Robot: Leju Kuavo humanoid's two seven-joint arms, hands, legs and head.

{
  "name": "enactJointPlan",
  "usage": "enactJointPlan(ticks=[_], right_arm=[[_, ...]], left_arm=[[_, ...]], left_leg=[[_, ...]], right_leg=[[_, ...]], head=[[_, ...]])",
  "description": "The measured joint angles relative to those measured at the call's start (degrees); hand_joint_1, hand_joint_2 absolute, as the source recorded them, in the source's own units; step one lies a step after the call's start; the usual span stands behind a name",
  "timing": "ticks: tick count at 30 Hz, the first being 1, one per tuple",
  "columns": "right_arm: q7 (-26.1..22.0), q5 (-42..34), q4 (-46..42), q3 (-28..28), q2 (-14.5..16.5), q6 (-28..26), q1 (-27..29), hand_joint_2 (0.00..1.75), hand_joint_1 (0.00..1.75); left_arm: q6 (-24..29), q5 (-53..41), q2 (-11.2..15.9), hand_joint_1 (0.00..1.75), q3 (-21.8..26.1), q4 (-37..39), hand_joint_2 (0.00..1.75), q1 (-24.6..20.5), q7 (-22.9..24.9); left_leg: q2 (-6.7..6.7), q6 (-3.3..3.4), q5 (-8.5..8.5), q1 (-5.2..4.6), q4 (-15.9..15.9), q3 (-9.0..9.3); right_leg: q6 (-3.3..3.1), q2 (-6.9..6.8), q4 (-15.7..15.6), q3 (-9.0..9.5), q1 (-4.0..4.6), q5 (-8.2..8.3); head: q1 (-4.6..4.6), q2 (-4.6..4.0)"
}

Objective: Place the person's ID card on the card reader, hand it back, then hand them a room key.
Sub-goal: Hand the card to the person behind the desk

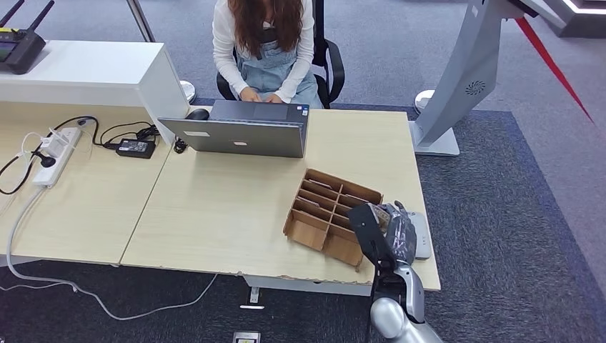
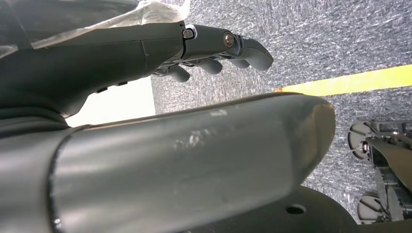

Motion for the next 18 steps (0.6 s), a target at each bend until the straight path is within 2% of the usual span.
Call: enactJointPlan(ticks=[10,18], right_arm=[[-0.1,-0.7,0.8,0.0,0.0,0.1,-0.3,1.75,1.75],[-1.4,-0.5,1.9,0.1,0.0,-3.2,-0.4,1.75,1.75]], left_arm=[[0.1,0.2,0.0,0.0,0.0,0.0,0.0,0.0,0.1],[0.0,0.3,0.2,0.0,0.0,0.0,0.0,0.0,0.5]], left_leg=[[0.0,0.0,0.0,0.0,0.0,0.03],[0.0,0.0,0.0,0.0,0.0,0.02]], right_leg=[[0.0,0.0,0.0,0.01,0.0,0.0],[0.0,0.0,0.0,0.02,0.0,0.0]], head=[[0.0,0.0],[0.0,0.0]])
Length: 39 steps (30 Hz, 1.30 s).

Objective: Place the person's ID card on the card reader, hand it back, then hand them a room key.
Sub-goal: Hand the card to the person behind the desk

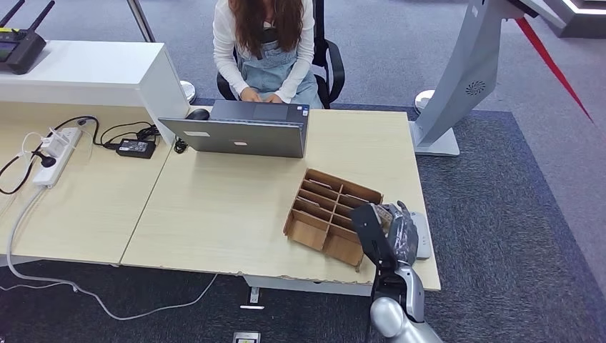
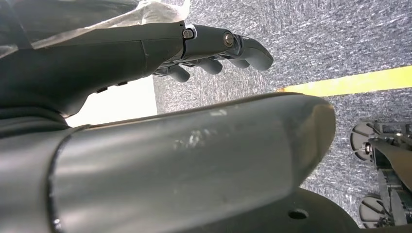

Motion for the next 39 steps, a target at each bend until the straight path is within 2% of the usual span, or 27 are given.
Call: enactJointPlan(ticks=[4,17,30,39], right_arm=[[-0.3,0.9,0.2,0.0,-0.1,-1.6,-0.1,1.75,1.75],[0.2,2.1,0.0,-0.1,-0.8,-1.7,-0.3,1.75,1.75],[3.6,7.5,-5.3,-1.8,-3.6,-1.1,-0.8,1.75,1.75],[9.9,18.3,-11.8,-3.2,-7.7,5.4,-1.9,1.75,1.75]], left_arm=[[-0.1,0.0,0.2,0.0,0.0,0.0,0.0,0.0,0.0],[-0.1,0.0,0.6,0.0,0.0,0.0,0.0,0.0,0.0],[-0.6,-0.3,1.0,0.0,0.0,0.0,0.0,0.2,0.2],[-1.1,-0.7,1.2,0.0,0.0,0.0,0.0,0.2,0.5]], left_leg=[[0.0,0.0,0.0,0.0,0.0,0.0],[0.0,0.0,0.0,0.0,0.0,-0.01],[0.0,0.0,-0.01,-0.01,0.0,-0.01],[0.0,0.01,0.0,-0.02,0.0,-0.01]], right_leg=[[0.0,0.0,0.0,-0.01,0.0,0.0],[0.0,0.0,0.0,-0.01,0.0,0.0],[0.0,0.0,0.0,-0.03,-0.01,0.0],[0.0,0.0,0.0,-0.02,-0.03,0.0]], head=[[0.0,0.0],[0.0,0.0],[0.0,0.0],[0.0,0.0]])
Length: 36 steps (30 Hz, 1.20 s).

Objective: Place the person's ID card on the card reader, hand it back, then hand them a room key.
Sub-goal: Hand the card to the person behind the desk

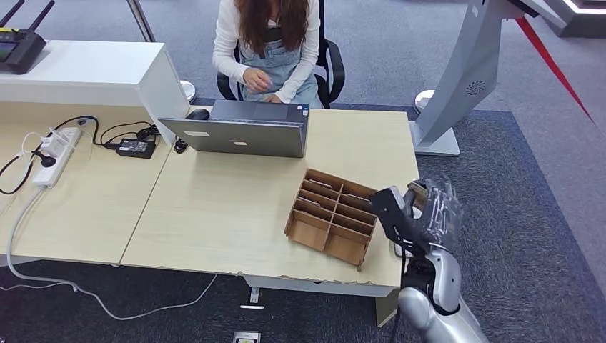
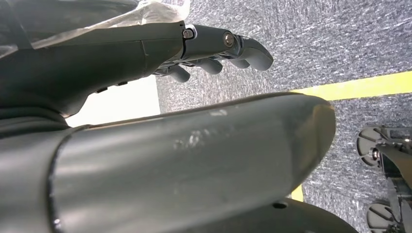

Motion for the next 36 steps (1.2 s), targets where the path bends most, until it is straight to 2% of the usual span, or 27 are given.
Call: enactJointPlan(ticks=[6,19,21,24,26,36], right_arm=[[1.6,1.9,-3.8,-0.4,-2.0,3.7,-1.2,1.75,1.75],[4.4,2.5,-2.8,0.1,-2.4,3.6,-1.2,1.75,1.75],[2.9,0.6,-1.7,0.0,-3.2,3.4,-0.7,1.75,1.75],[-2.4,-3.6,1.2,-0.4,-5.4,1.6,0.5,1.75,1.75],[-4.1,-4.8,3.0,-0.9,-6.4,0.7,1.2,1.75,1.75],[-3.6,-4.5,7.7,-1.4,-8.2,0.7,2.1,1.75,1.75]], left_arm=[[-0.2,-0.2,0.1,0.0,0.0,0.0,0.0,0.0,-0.2],[-0.6,-0.5,0.2,0.0,0.0,0.0,0.0,-0.1,-0.3],[-0.4,-0.7,0.2,0.0,0.0,0.0,0.0,-0.1,0.0],[0.1,-0.8,0.1,0.0,0.0,0.0,0.0,0.0,0.4],[0.2,-0.9,0.0,0.0,0.0,0.0,0.0,0.0,0.5],[0.2,-0.9,-0.3,0.0,0.0,0.0,0.0,-0.1,0.5]], left_leg=[[0.0,0.0,0.0,0.01,0.0,0.0],[0.0,0.0,0.0,0.01,0.0,0.0],[-0.01,0.0,-0.01,0.0,0.0,0.0],[-0.04,0.01,-0.01,-0.01,0.0,-0.06],[-0.04,0.02,-0.02,-0.03,0.0,-0.06],[-0.03,0.03,-0.03,-0.02,0.0,-0.05]], right_leg=[[-0.01,0.0,0.0,0.0,0.01,0.0],[0.0,0.0,0.0,-0.02,0.01,0.0],[0.0,-0.01,0.0,-0.03,0.0,-0.01],[0.02,-0.05,0.0,-0.02,-0.02,-0.01],[0.02,-0.04,0.0,-0.03,-0.04,-0.01],[0.02,-0.03,0.0,-0.05,-0.03,-0.02]], head=[[0.0,0.0],[0.0,0.0],[0.0,0.0],[0.0,0.0],[0.0,0.0],[0.0,0.0]])
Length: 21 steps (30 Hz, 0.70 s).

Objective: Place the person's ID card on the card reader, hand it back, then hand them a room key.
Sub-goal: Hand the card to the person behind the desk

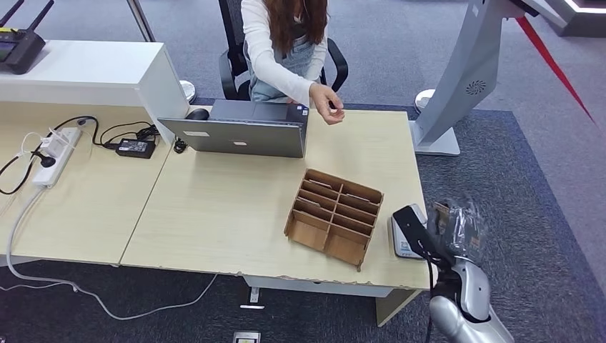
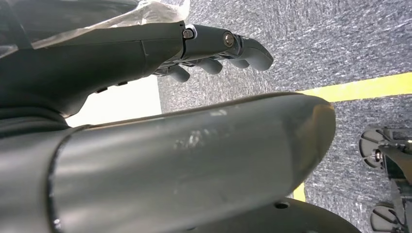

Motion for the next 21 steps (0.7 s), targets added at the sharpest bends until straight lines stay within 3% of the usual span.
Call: enactJointPlan(ticks=[21], right_arm=[[-0.7,-2.6,7.5,0.2,1.4,-0.4,1.6,1.75,1.75]], left_arm=[[-0.1,-0.1,0.0,0.0,0.0,0.0,0.0,0.0,-0.1]], left_leg=[[0.0,0.0,0.0,-0.01,0.0,-0.01]], right_leg=[[0.0,0.0,0.0,0.0,0.0,0.0]], head=[[0.0,0.0]])
